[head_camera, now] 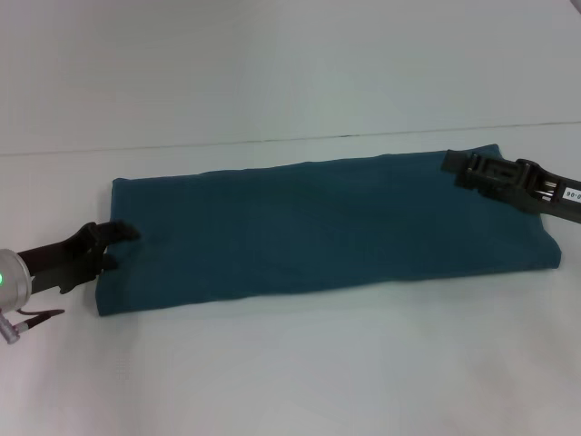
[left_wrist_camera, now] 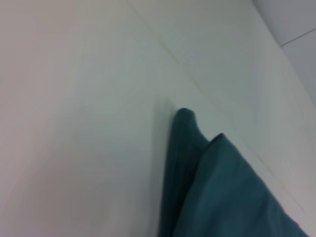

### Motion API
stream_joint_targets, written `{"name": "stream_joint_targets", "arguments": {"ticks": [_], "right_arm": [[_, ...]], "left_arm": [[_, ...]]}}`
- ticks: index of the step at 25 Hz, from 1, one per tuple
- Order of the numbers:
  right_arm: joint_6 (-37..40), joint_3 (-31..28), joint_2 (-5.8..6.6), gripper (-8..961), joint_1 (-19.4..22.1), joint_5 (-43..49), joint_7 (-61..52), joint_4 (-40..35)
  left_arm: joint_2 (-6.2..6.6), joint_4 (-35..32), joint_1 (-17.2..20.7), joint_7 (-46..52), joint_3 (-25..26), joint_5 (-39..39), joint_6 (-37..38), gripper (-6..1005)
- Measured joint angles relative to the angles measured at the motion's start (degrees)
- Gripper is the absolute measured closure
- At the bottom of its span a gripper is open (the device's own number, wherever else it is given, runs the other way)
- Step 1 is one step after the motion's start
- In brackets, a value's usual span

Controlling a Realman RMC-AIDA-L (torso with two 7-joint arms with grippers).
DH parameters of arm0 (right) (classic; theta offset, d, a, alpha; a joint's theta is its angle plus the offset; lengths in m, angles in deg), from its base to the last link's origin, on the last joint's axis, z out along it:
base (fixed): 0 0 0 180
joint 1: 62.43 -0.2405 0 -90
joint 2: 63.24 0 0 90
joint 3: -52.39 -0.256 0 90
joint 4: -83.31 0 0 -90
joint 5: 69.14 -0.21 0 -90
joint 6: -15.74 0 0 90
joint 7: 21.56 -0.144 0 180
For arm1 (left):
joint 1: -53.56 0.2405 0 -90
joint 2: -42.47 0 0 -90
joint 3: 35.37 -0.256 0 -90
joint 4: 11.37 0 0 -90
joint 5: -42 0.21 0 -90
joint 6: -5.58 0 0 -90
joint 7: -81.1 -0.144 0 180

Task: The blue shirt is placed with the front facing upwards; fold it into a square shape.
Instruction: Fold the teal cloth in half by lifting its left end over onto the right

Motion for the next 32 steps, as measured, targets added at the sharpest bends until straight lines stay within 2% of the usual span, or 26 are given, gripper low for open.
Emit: {"name": "stream_joint_targets", "arguments": {"ticks": [6,8,11,19,25,32], "right_arm": [[-0.29,0.02,-0.11,253,0.01,0.04,-0.03,0.08],[-0.31,0.02,-0.11,253,0.02,0.04,-0.09,0.09],[-0.32,0.03,-0.17,253,0.03,0.04,-0.09,0.47],[-1.12,0.17,-0.31,253,0.03,0.02,0.0,1.05],[-1.35,0.2,-0.54,253,-0.04,0.0,-0.01,1.05],[-1.52,0.05,-0.58,253,-0.06,-0.01,-0.08,1.32]], "left_arm": [[-0.02,0.06,-0.07,-0.11,-0.07,0.73,-0.73,356],[-0.38,-3.95,0.67,-0.02,0.5,0.4,0.89,355],[-0.75,-5.36,-0.08,0.27,0.38,0.25,1.2,356],[-0.6,0.24,-5.43,-3.0,-0.11,1.15,-7.14,358],[-1.77,2.35,-5.86,-8.17,-0.62,1.42,-15.07,359],[-2.03,3.42,-6.07,-9.75,-0.91,1.5,-15.8,361]]}}
